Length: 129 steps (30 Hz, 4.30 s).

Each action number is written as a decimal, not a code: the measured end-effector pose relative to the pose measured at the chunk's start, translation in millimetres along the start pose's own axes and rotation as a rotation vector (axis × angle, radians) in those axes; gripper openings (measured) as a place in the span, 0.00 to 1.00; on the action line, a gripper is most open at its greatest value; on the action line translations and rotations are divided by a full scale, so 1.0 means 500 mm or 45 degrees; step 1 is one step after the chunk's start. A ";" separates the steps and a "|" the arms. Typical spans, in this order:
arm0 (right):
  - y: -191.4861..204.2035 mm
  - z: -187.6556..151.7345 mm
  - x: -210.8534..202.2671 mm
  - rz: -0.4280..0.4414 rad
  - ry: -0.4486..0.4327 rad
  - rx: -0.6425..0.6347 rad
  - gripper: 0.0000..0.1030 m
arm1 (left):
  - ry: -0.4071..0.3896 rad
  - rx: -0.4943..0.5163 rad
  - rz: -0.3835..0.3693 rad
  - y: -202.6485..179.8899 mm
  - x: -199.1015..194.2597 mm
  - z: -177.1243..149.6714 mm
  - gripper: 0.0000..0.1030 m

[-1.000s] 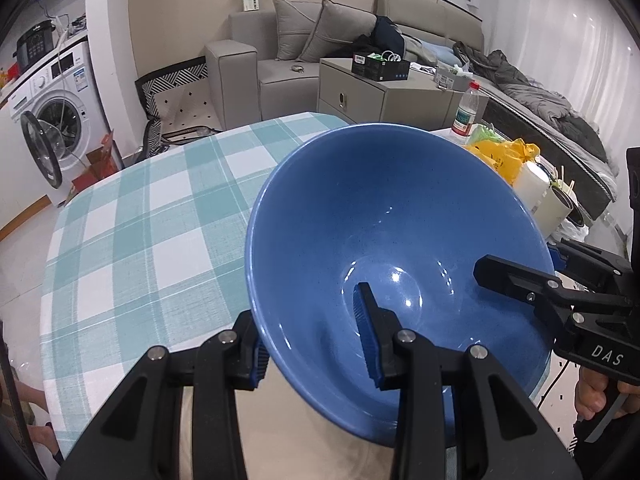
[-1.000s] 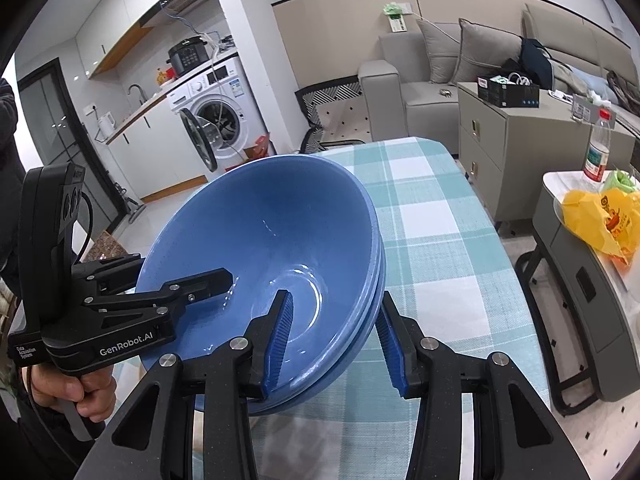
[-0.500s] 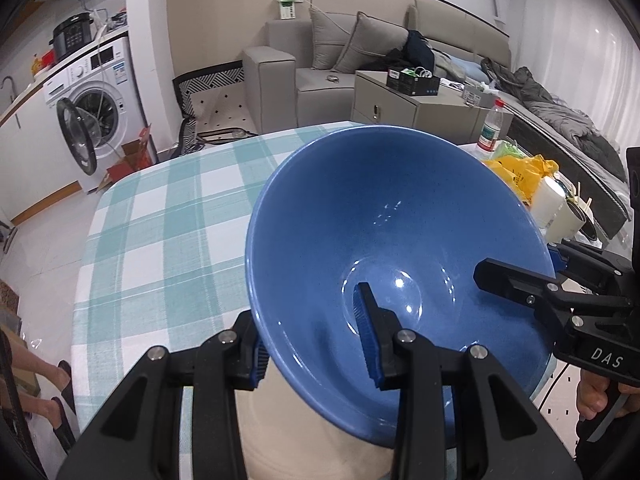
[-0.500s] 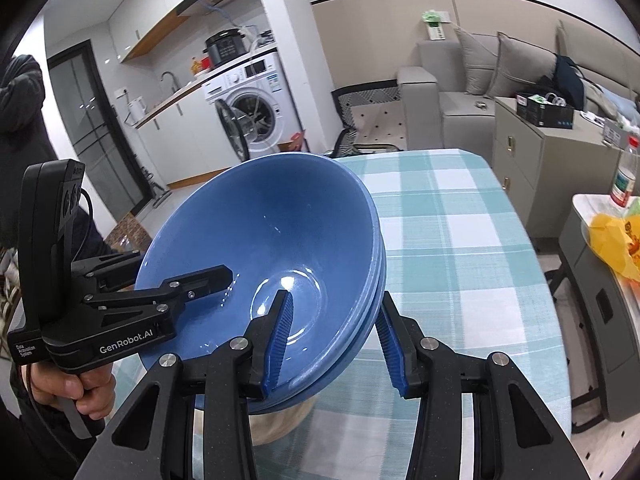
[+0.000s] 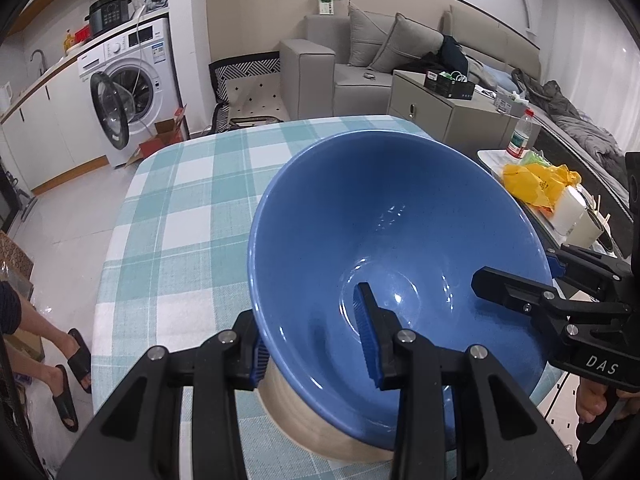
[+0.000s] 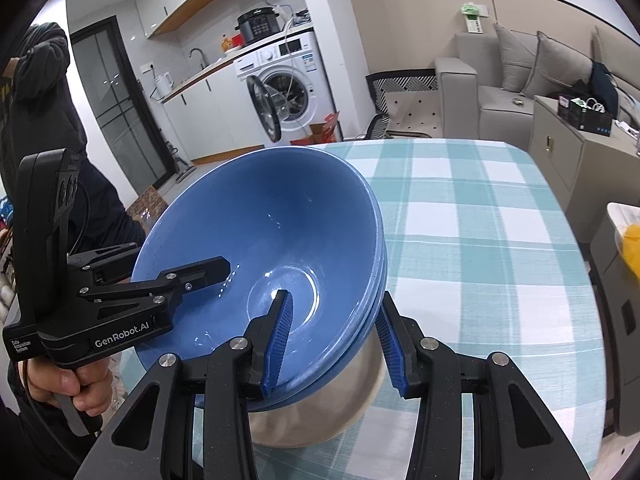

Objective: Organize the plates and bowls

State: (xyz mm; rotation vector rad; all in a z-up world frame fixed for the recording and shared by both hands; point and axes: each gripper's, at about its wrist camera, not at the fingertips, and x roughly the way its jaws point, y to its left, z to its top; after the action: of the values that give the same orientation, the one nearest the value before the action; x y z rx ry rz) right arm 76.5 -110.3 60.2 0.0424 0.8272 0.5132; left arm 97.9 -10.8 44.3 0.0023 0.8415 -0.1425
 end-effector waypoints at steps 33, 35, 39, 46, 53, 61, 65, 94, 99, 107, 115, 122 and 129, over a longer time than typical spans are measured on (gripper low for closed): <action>0.011 -0.017 0.088 -0.051 0.096 -0.036 0.42 | 0.093 -0.087 -0.032 0.041 0.078 -0.044 0.35; 0.009 -0.016 0.089 -0.052 0.097 -0.032 0.42 | 0.084 -0.090 -0.035 0.042 0.078 -0.045 0.35; 0.004 -0.014 0.089 -0.033 0.088 -0.029 0.43 | 0.065 -0.096 -0.050 0.048 0.076 -0.049 0.38; -0.014 -0.016 0.070 -0.025 0.033 -0.023 0.68 | -0.053 -0.104 -0.007 0.082 0.031 -0.067 0.61; -0.054 -0.029 0.024 -0.012 -0.079 -0.002 0.92 | -0.197 -0.163 0.003 0.117 -0.031 -0.103 0.89; -0.051 -0.060 -0.022 0.030 -0.192 -0.050 0.99 | -0.311 -0.154 0.058 0.129 -0.067 -0.147 0.98; -0.018 -0.080 -0.046 0.007 -0.259 -0.156 0.99 | -0.357 -0.186 0.055 0.141 -0.081 -0.169 0.98; 0.000 -0.218 -0.091 0.072 -0.354 -0.239 0.99 | -0.462 -0.129 0.163 0.092 -0.098 -0.267 0.99; -0.001 -0.228 -0.091 0.071 -0.374 -0.247 0.99 | -0.464 -0.124 0.171 0.086 -0.096 -0.271 0.99; -0.014 -0.243 -0.094 0.074 -0.412 -0.229 0.99 | -0.474 -0.119 0.182 0.080 -0.100 -0.279 0.99; -0.022 -0.239 -0.095 0.082 -0.421 -0.229 0.99 | -0.486 -0.114 0.185 0.077 -0.104 -0.279 0.99; -0.018 -0.233 -0.094 0.080 -0.429 -0.264 0.99 | -0.489 -0.121 0.183 0.077 -0.107 -0.282 0.99; -0.012 -0.236 -0.089 0.080 -0.419 -0.282 0.99 | -0.491 -0.119 0.178 0.074 -0.110 -0.282 0.99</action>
State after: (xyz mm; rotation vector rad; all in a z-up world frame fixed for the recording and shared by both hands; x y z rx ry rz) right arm -30.2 -154.5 8.7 -0.0500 0.4456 0.6352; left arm -38.3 41.2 -11.0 -0.0523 0.4597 0.0292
